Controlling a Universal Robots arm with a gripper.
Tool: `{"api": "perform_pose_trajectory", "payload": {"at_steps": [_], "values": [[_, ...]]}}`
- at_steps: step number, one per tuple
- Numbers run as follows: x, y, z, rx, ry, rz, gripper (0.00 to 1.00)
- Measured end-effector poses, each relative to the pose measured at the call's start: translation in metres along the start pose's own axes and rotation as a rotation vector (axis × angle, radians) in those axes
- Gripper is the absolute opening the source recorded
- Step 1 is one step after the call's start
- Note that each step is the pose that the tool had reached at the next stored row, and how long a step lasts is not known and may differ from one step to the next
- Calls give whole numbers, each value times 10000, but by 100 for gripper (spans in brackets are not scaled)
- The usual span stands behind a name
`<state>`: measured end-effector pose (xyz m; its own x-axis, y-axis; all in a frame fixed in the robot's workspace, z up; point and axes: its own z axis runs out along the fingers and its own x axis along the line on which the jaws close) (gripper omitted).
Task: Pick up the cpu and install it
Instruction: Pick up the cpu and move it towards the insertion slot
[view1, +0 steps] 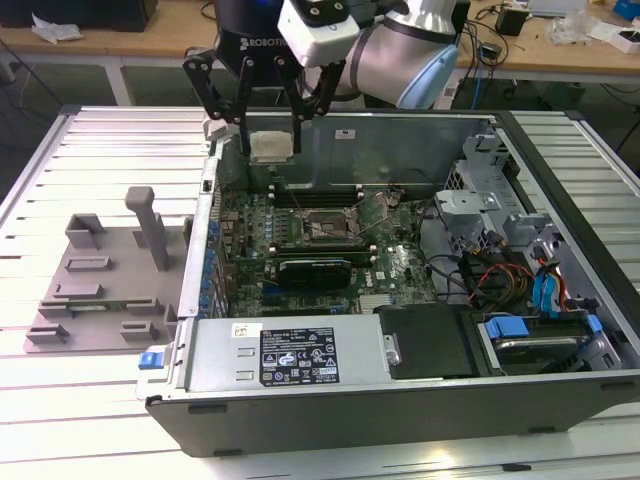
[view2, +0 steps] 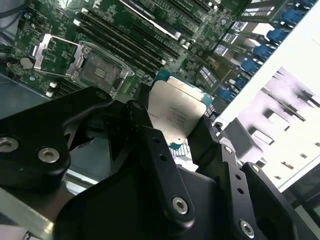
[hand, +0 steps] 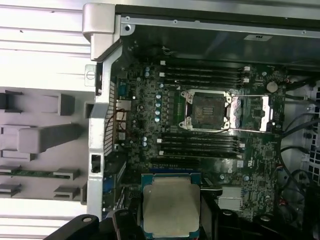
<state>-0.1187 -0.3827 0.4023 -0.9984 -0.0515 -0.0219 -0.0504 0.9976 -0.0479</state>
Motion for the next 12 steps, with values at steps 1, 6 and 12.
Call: {"api": "perform_pose_trajectory", "payload": {"at_steps": [1, 6, 12], "values": [[-18, 5, 6, 2, 0, -1, 55], [-133, 59, 77, 6, 11, -1, 55], [-297, 156, 196, 19, 46, -3, 55]]}}
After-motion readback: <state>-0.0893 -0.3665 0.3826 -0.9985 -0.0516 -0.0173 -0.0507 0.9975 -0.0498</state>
